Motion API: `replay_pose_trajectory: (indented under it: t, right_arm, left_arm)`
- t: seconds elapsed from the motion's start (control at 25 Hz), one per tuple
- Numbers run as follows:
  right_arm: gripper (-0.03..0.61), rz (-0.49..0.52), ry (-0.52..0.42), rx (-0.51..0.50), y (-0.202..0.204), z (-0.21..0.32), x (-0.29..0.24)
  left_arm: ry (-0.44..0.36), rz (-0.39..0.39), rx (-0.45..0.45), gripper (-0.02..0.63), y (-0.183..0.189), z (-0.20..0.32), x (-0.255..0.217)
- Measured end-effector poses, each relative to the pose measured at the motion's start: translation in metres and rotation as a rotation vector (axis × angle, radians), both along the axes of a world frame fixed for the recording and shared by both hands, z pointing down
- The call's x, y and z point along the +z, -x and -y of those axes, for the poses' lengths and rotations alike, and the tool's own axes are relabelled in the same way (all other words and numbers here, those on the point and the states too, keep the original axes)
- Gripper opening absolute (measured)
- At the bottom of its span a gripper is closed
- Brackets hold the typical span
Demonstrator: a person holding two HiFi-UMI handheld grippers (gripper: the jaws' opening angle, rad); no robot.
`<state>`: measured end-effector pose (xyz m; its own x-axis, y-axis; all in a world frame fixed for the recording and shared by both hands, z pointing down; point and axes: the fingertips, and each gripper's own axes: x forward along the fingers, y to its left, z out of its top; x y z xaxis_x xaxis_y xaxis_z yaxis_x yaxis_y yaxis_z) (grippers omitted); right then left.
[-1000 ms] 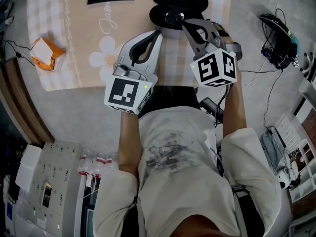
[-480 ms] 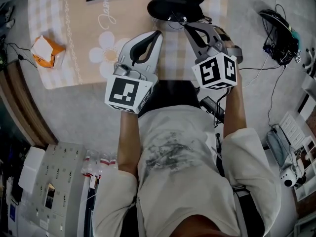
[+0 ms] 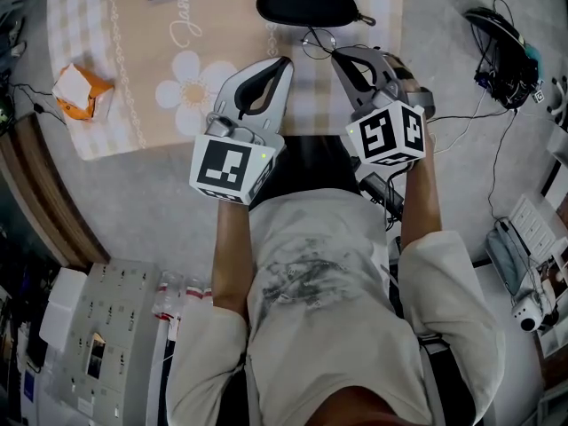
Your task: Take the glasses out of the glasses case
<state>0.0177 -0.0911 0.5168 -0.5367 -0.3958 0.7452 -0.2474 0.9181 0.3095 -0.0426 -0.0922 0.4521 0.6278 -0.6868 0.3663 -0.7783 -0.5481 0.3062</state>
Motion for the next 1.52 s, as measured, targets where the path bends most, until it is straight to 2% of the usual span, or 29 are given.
replay_pose_trajectory:
  t: [0.6, 1.52]
  right_arm:
    - [0.018, -0.008, 0.045, 0.028, -0.015, -0.027, 0.025]
    - [0.018, -0.041, 0.071, 0.031, -0.021, -0.041, 0.049]
  left_arm:
    - [0.030, 0.007, 0.043, 0.008, -0.017, -0.021, 0.015]
    - [0.051, 0.017, 0.073, 0.008, -0.026, -0.028, 0.024]
